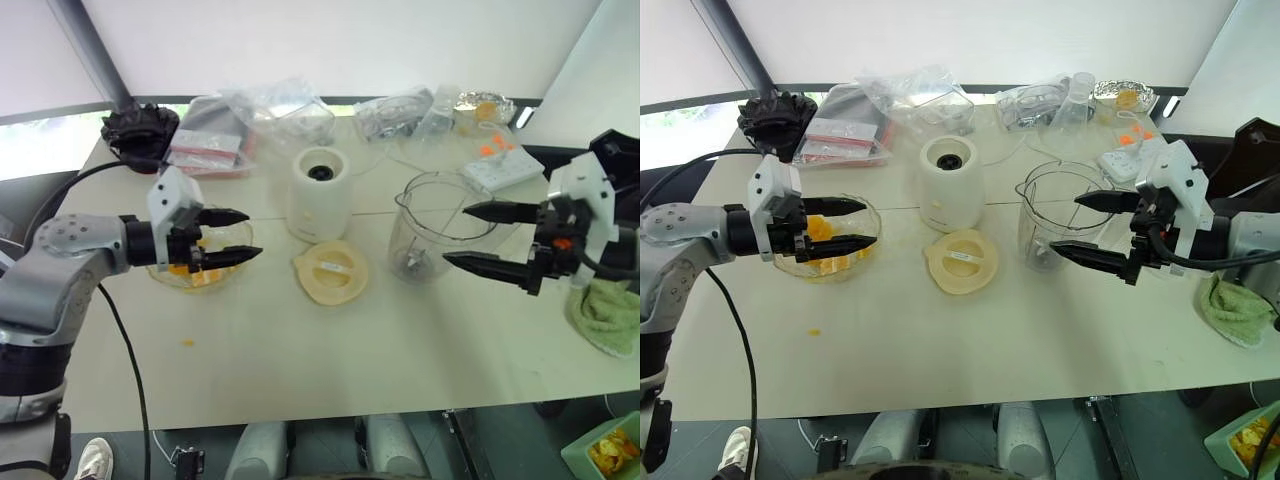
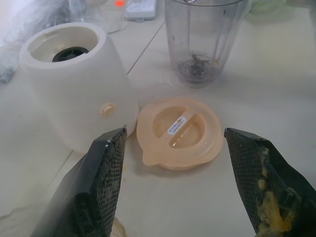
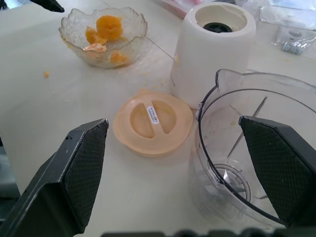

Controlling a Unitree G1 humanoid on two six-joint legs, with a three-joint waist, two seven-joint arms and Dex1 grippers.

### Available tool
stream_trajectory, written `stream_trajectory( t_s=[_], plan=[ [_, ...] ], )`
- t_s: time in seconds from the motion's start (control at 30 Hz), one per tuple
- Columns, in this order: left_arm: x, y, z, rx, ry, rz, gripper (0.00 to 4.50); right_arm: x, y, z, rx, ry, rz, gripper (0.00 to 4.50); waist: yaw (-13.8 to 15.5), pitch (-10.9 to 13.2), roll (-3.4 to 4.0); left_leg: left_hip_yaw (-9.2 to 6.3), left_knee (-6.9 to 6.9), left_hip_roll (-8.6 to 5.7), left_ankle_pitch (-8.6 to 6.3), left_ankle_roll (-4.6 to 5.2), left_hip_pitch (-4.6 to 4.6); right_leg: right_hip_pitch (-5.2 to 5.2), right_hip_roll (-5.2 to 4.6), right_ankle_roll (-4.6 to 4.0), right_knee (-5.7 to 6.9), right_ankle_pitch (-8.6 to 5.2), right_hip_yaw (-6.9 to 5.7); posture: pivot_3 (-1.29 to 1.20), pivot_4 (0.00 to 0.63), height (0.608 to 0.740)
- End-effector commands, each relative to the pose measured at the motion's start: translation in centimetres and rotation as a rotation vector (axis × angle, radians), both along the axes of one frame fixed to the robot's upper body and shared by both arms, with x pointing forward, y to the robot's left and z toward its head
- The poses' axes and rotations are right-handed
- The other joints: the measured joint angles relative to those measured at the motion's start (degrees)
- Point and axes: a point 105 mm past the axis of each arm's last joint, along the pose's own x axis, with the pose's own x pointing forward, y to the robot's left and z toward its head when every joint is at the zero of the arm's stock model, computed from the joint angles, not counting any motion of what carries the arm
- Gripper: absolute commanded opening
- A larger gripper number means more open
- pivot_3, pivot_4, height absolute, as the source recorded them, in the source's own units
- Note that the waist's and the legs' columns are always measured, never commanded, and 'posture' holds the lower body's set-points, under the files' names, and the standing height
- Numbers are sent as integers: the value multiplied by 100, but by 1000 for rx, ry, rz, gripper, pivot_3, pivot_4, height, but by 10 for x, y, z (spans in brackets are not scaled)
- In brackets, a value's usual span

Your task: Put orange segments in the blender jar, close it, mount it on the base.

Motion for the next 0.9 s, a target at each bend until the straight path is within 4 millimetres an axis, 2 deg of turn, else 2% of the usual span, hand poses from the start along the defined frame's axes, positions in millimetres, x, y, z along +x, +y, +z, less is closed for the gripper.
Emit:
stream_trajectory(
  t_s=[0.03,0.63,0.73,0.9],
  plan=[
    [-3,-2,10,-14,-37,-12,3260,0,2,9,-7,-44,10,4421,0,0,0,0,0,0,0,0,0,0,0,0,0,0,0,0,150,740],
    [-1,10,6,30,-18,61,3260,9,7,10,-5,-63,35,4421,-1,1,0,1,0,0,0,0,0,-2,0,0,1,0,1,0,150,740],
    [5,15,7,84,-27,63,3260,11,8,10,3,-70,38,4421,1,2,-1,1,0,0,0,0,0,-2,0,0,1,0,0,0,150,740],
    [26,23,15,126,-52,104,3260,12,11,6,9,-64,51,4421,6,4,-4,2,5,-3,0,0,-1,1,2,0,2,1,-1,0,150,740]
  ],
)
